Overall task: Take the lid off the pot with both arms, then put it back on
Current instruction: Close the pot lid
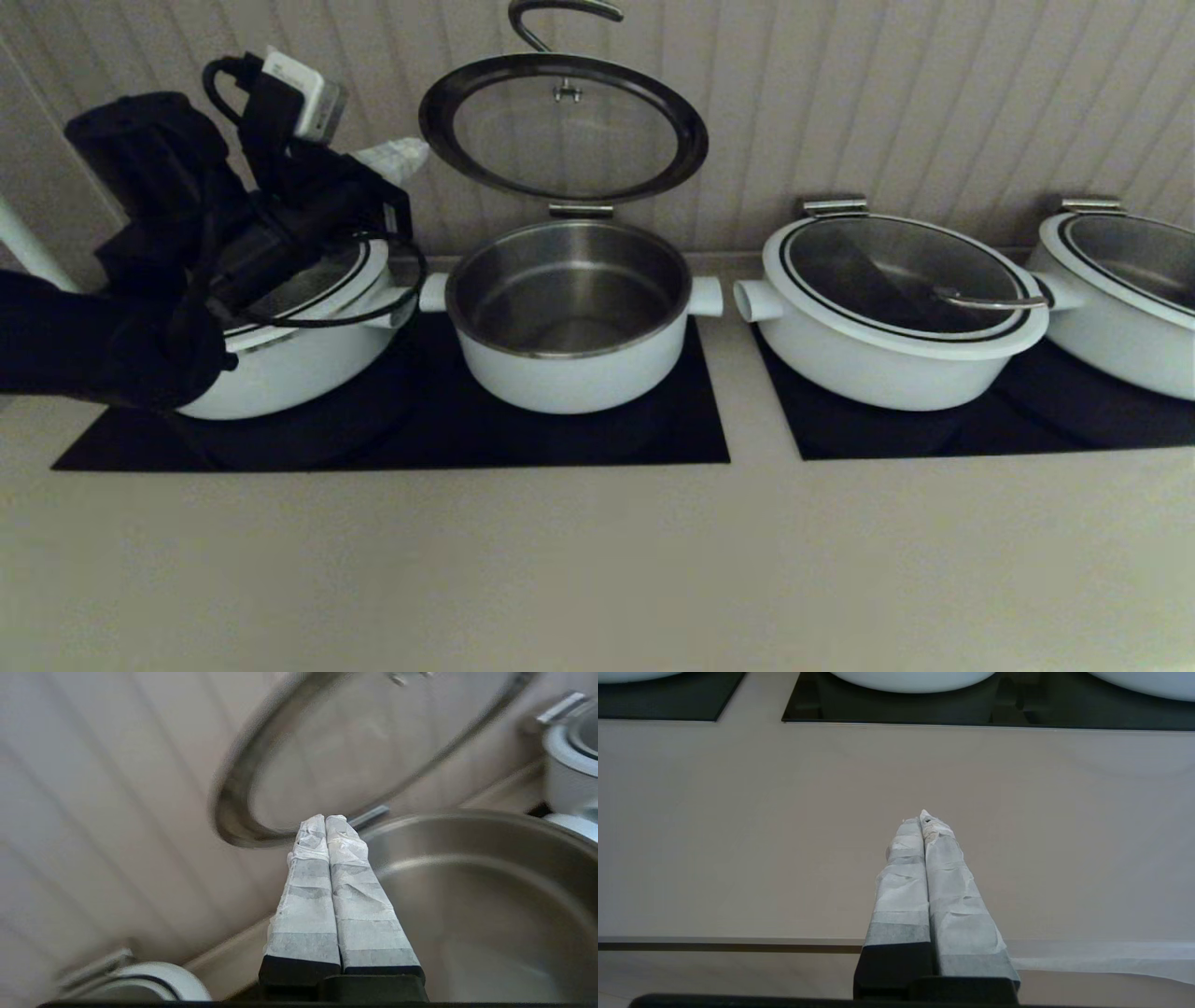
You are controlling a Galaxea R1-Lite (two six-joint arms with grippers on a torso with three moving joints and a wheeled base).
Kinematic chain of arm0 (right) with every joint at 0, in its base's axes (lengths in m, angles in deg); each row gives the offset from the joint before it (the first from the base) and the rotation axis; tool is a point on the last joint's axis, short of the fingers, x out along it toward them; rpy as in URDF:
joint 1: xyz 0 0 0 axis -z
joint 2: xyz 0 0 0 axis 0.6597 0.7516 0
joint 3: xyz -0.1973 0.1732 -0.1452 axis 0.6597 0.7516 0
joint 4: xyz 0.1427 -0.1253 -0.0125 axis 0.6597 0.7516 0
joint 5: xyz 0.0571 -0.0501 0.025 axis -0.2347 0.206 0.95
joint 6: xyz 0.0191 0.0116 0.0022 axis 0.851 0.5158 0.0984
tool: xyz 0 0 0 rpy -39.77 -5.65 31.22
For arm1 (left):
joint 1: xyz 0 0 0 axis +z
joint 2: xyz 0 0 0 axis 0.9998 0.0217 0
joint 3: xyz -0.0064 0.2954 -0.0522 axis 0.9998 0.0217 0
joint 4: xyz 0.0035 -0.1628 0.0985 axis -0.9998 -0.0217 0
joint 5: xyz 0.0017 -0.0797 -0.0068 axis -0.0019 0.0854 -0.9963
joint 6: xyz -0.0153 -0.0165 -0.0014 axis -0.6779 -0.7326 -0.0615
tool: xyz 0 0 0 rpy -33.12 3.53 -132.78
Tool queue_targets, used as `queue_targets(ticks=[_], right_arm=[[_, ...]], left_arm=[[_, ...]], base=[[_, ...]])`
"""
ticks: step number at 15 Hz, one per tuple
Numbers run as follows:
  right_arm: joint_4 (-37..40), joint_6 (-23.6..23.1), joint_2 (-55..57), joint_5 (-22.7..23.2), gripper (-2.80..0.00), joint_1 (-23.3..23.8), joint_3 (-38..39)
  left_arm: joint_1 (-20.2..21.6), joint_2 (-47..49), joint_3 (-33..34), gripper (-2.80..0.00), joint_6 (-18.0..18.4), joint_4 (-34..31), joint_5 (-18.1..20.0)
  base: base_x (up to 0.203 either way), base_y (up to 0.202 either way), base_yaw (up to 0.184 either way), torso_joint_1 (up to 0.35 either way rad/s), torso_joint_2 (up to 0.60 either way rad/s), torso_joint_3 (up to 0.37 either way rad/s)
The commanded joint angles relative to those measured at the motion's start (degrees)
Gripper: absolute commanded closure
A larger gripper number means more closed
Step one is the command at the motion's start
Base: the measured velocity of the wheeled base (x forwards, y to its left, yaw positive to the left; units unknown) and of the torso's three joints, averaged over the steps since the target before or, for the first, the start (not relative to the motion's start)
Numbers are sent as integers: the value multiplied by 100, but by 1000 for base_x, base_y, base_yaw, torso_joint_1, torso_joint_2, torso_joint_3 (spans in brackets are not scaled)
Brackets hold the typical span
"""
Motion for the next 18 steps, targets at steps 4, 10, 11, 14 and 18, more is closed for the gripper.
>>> queue_targets(ticks=[4,10,11,14,18], right_arm=[[3,-5,-2,4,0,0,9],[-163,-5,-2,-5,0,0,67],[-300,-5,-2,-5,0,0,117],[-489,-5,-2,-5,0,0,195],[-491,-5,-2,-5,0,0,195]], left_arm=[[101,262,-1410,0,21,-778,88],[95,876,-3193,0,28,-1683,114],[94,963,-3402,0,30,-1811,160],[93,1166,-3938,0,30,-2077,388],[84,1496,-4516,0,39,-2301,588]], base=[[0,0,0,0,0,0],[0,0,0,0,0,0],[0,0,0,0,0,0],[0,0,0,0,0,0],[0,0,0,0,0,0]])
